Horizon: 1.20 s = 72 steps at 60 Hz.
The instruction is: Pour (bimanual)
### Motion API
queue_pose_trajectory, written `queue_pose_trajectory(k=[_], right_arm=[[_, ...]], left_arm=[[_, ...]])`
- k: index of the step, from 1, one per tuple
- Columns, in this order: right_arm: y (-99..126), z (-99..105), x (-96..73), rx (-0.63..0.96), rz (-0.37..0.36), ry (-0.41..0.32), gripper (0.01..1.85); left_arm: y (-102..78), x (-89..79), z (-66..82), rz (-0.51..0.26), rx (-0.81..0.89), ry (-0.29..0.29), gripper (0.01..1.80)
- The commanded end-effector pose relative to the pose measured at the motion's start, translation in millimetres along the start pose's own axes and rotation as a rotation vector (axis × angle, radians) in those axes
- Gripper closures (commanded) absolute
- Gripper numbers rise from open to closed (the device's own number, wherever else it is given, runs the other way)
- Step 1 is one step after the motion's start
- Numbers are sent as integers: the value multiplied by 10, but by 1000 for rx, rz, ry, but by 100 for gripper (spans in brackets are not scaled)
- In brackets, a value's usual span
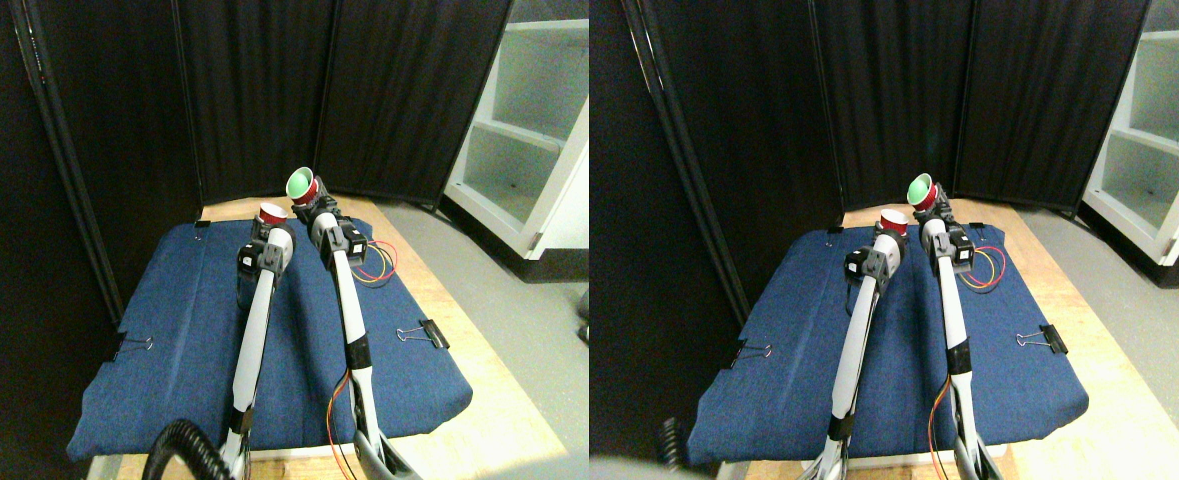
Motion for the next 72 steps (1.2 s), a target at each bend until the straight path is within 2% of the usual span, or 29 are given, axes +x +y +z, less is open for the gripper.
queue_pose_trajectory(k=[1,10,12,34,36,72], right_arm=[[68,-18,46,-36,24,-1,185],[98,-64,51,-94,49,13,185],[99,-64,60,-112,77,14,185],[143,-31,61,-258,70,3,185],[152,-23,64,-276,91,9,185],[128,22,167,-456,135,17,185]], left_arm=[[-68,-22,3,-36,-14,0,180],[-61,-7,4,-30,-8,1,180],[-61,-1,12,-28,-7,1,180],[-22,48,6,-19,-12,12,180],[-18,53,1,-14,-22,5,180],[-15,88,21,-13,-21,1,180]])
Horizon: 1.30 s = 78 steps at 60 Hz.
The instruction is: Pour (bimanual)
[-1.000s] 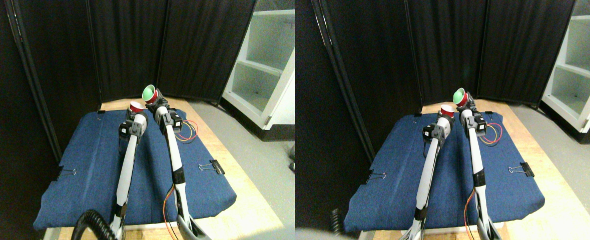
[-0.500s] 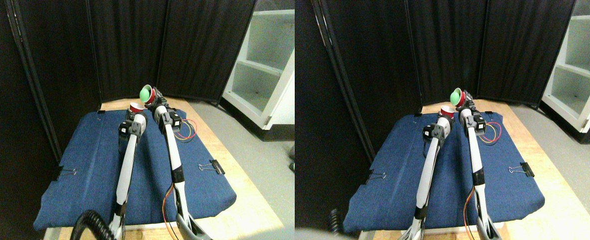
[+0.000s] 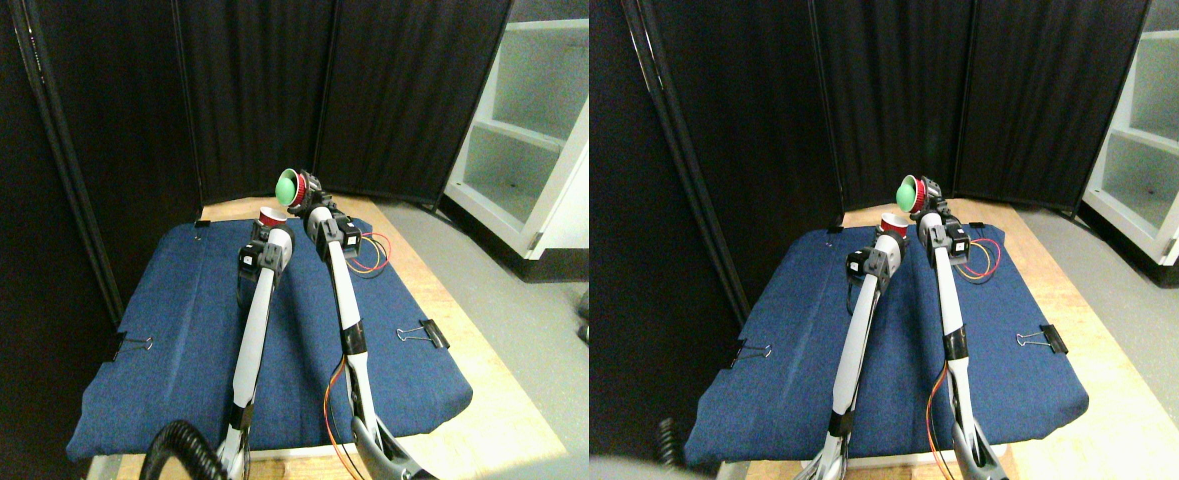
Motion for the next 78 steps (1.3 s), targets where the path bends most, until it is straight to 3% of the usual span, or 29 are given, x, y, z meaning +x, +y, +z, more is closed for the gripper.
queue_pose_trajectory(k=[1,31,60,78], right_arm=[[4,58,37,-31,19,-41,185],[-86,36,110,-110,27,-30,185],[-117,77,36,-199,17,-36,185],[-57,103,3,-328,50,-35,185]], left_arm=[[-85,11,23,-47,-11,-9,180],[-66,74,32,-43,-9,-22,180],[-78,137,-65,-19,-10,-18,180],[-83,139,-81,-14,-3,-23,180]])
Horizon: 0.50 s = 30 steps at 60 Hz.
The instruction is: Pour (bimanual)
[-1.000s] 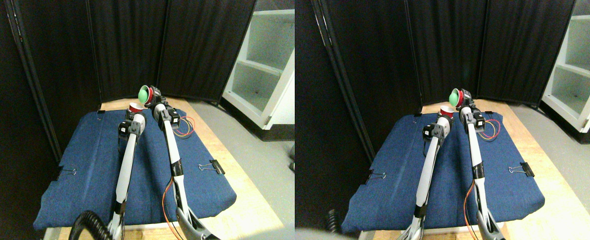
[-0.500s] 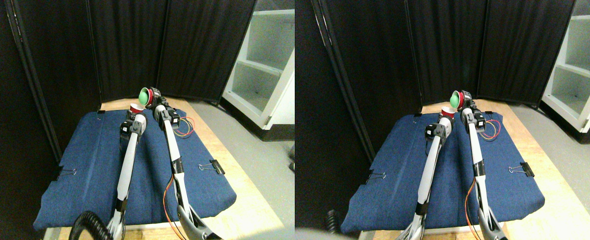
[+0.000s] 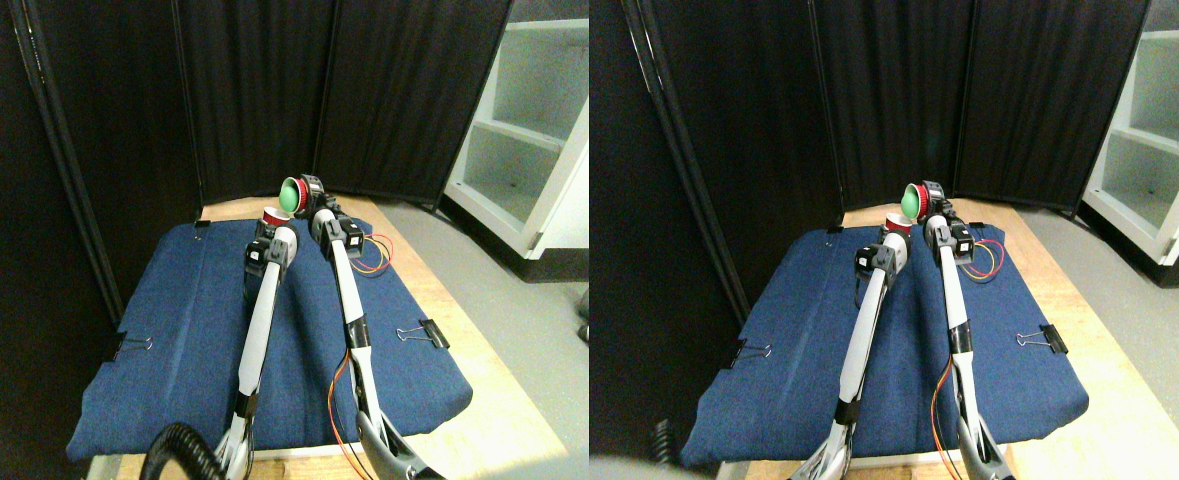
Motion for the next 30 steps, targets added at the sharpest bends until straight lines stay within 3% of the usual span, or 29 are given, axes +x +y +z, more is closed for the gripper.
queue_pose_trajectory(k=[1,8,30], right_arm=[[48,119,-35,-31,23,-51,185],[55,146,-19,-104,72,-70,185],[112,199,-9,-271,67,-77,185]], left_arm=[[-66,0,-8,-30,-10,-7,180],[-54,-3,-13,-32,-9,0,180],[-51,-5,-5,-30,-15,0,180]])
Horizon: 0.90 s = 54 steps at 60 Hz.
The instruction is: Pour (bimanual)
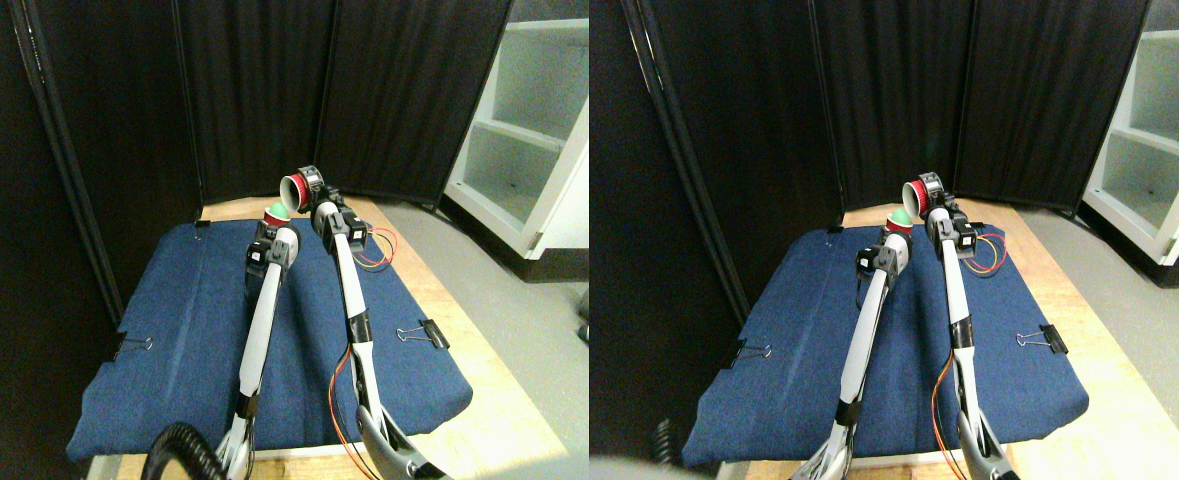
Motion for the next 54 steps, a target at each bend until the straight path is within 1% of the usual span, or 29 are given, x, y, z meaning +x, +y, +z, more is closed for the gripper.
queue_pose_trajectory(k=[1,6,10,14,22,24,28,30,34,41,45,50,52,53,54], right_arm=[[30,95,9,-44,20,-46,185],[5,67,43,-43,44,-60,185],[11,60,44,-35,48,-65,185],[1,44,55,-44,34,-64,185],[4,43,41,-53,38,-67,185],[-1,39,47,-58,49,-76,185],[1,35,50,-63,50,-75,185],[-21,20,77,-63,47,-74,183],[6,26,58,-54,36,-76,185],[-13,22,54,-52,42,-89,185],[-37,21,55,-12,18,-97,185],[-106,-3,60,194,-63,-102,185],[-137,-14,60,237,-54,-121,185],[-148,-19,54,261,-79,-128,185],[-155,-22,53,274,-90,-133,185]], left_arm=[[-61,-7,3,-35,-13,2,180],[-59,-8,9,-37,-8,-4,180],[-58,-9,12,-38,-6,-5,180],[-55,-6,22,-36,-8,-9,180],[-49,-8,36,-35,-23,-6,180],[-48,-7,39,-35,-21,-9,180],[-49,-10,42,-36,-15,-6,180],[-47,-8,47,-35,-19,-7,180],[-42,2,55,-37,-19,0,180],[-33,6,67,-37,-14,-2,180],[-28,10,73,-39,-8,-7,180],[-18,10,84,-43,-9,-9,180],[-11,11,96,-42,-13,-12,180],[-4,15,109,-40,-19,-13,180],[-1,16,115,-40,-20,-14,180]])
